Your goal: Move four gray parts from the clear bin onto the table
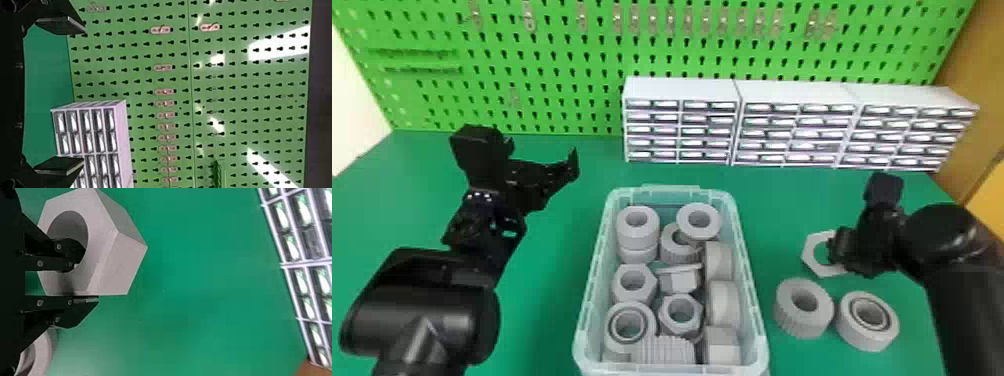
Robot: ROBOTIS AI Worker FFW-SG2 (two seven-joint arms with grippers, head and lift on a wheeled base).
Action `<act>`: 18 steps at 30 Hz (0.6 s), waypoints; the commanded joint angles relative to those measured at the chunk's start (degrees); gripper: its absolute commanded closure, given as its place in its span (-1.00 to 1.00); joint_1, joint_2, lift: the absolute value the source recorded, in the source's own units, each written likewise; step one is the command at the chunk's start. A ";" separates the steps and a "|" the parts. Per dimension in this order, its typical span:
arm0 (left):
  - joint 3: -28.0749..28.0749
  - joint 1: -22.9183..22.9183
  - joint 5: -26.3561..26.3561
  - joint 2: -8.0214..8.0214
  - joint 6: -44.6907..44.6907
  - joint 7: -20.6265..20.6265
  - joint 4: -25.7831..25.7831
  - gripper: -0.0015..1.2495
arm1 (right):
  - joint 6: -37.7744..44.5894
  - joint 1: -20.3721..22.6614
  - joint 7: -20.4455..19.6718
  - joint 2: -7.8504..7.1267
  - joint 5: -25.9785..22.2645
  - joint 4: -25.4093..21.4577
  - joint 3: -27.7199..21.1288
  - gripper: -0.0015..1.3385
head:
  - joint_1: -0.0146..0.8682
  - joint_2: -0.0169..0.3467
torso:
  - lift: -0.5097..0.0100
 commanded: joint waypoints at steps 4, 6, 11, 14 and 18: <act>-0.24 -0.17 0.00 0.15 0.05 0.00 0.00 -0.82 | 1.98 -2.39 0.10 -1.92 -2.33 4.62 1.36 0.76 | 0.59 -0.76 | 0.77; -0.24 -0.26 0.00 0.15 0.05 -0.09 0.09 -0.82 | 1.98 -2.74 0.01 -2.19 -2.33 5.32 1.63 0.76 | 0.59 -0.76 | 0.77; -0.33 -0.26 0.00 0.24 0.05 -0.09 0.09 -0.82 | 1.98 -3.62 0.10 -2.63 -2.33 7.26 1.45 0.76 | 0.59 -0.76 | 0.77; -0.33 -0.26 0.00 0.24 0.05 -0.09 0.09 -0.82 | 1.98 -3.89 0.10 -2.80 -2.50 7.96 1.36 0.76 | 0.59 -0.76 | 0.77; -0.33 -0.26 0.00 0.24 0.05 0.00 0.09 -0.82 | 1.89 -3.89 0.01 -2.89 -2.42 8.40 1.19 0.76 | 0.59 -0.76 | 0.77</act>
